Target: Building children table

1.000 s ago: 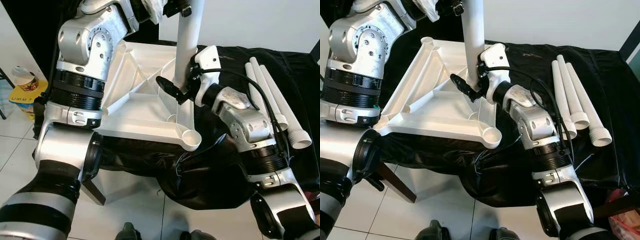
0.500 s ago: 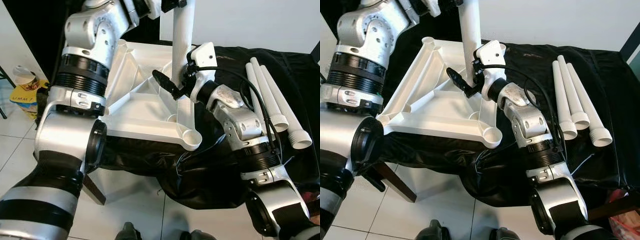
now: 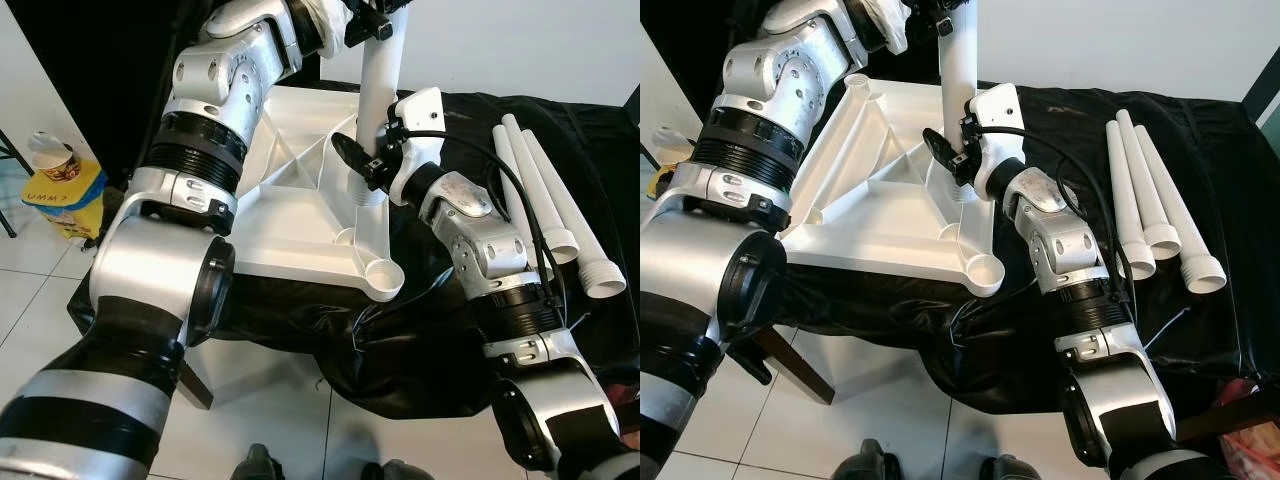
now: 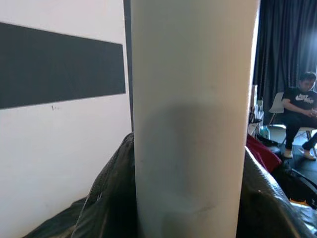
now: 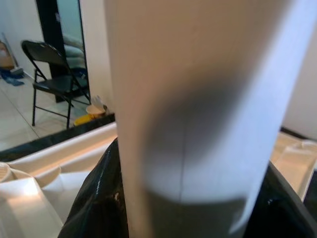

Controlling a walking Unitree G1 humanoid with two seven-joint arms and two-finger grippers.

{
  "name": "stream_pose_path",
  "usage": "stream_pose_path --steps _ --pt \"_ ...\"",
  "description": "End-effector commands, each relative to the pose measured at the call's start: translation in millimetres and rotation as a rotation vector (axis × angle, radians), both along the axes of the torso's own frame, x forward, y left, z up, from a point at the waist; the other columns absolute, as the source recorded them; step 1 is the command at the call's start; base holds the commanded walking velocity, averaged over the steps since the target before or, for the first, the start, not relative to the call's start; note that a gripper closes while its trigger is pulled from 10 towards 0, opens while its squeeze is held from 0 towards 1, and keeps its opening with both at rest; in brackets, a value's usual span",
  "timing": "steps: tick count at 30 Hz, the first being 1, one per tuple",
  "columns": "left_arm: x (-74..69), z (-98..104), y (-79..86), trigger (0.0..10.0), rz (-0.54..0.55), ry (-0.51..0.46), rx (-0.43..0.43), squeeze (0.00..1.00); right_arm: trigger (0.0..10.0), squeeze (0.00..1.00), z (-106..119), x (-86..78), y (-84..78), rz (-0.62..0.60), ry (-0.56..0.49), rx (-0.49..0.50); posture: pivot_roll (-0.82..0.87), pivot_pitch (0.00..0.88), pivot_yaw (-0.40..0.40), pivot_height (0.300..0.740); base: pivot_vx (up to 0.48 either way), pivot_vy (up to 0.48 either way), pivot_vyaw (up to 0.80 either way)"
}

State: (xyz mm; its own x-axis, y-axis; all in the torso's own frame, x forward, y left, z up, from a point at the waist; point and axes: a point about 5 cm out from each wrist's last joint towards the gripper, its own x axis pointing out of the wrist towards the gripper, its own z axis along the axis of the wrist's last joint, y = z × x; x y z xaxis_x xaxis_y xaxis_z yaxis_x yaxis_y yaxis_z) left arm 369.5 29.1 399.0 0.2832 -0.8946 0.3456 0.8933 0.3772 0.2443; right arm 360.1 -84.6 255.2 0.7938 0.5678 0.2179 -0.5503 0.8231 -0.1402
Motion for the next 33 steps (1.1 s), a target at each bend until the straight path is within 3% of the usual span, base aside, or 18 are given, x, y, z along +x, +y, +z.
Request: stream_pose_path --steps 1,3,4,12,13,20,26,28,30,31,32,33 --pt "-0.9 -3.1 -9.1 10.0 -0.05 -0.009 0.012 1.0 0.0 0.0 11.8 4.7 -1.9 -0.047 -0.012 0.04 0.07 0.039 0.011 0.74 0.0 0.0 0.0" --pt "0.2 -4.3 -9.2 10.0 -0.051 -0.005 0.01 1.0 0.0 0.0 11.9 5.4 -2.5 -0.055 -0.011 0.043 0.07 0.039 0.011 0.74 0.0 0.0 0.0" --pt "2.9 -6.7 -8.2 10.0 -0.044 0.015 -0.002 1.0 10.0 0.0 11.7 6.5 -4.4 -0.072 -0.003 0.056 0.07 0.043 0.01 0.74 0.0 0.0 0.0" --pt "14.4 -15.0 1.1 10.0 0.048 0.053 -0.003 1.0 10.0 0.0 11.0 9.8 -13.3 -0.147 0.009 0.096 0.06 0.051 0.015 0.74 0.0 0.0 0.0" --pt "18.4 -18.1 8.7 10.0 0.094 0.059 -0.002 0.0 10.0 0.0 10.0 10.2 -17.6 -0.181 0.014 0.117 0.06 0.054 0.017 0.74 0.0 0.0 0.0" --pt "23.4 -21.3 27.6 10.0 0.174 0.05 -0.045 0.0 10.0 0.0 6.0 10.9 -27.3 -0.257 0.033 0.168 0.05 0.057 0.021 0.74 0.0 0.0 0.0" --pt "24.5 -28.1 53.0 10.0 0.205 0.081 -0.14 0.0 10.0 0.0 -5.2 10.2 -45.6 -0.377 0.07 0.226 0.04 0.065 0.031 0.74 0.0 0.0 0.0" --pt "3.1 -26.3 58.6 10.0 0.18 0.024 -0.162 0.0 10.0 0.0 -9.1 8.7 -51.4 -0.421 0.076 0.247 0.04 0.068 0.036 0.74 0.0 0.0 0.0" --pt "-27.1 -27.7 59.7 10.0 0.174 -0.007 -0.183 0.0 10.0 0.0 -11.5 6.7 -54.5 -0.446 0.077 0.26 0.03 0.072 0.042 0.74 0.0 0.0 0.0" --pt "-27.1 -27.7 59.7 10.0 0.174 -0.007 -0.183 0.0 10.0 0.0 -11.5 6.7 -54.5 -0.446 0.077 0.26 0.03 0.072 0.042 0.74 0.0 0.0 0.0" --pt "-41.4 -31.4 60.7 10.0 0.186 -0.014 -0.189 0.0 10.0 0.0 -12.2 5.0 -55.5 -0.455 0.071 0.265 0.02 0.074 0.047 0.74 0.0 0.0 0.0" --pt "-41.4 -31.4 60.7 10.0 0.186 -0.014 -0.189 0.0 10.0 0.0 -12.2 5.0 -55.5 -0.455 0.071 0.265 0.02 0.074 0.047 0.74 0.0 0.0 0.0"
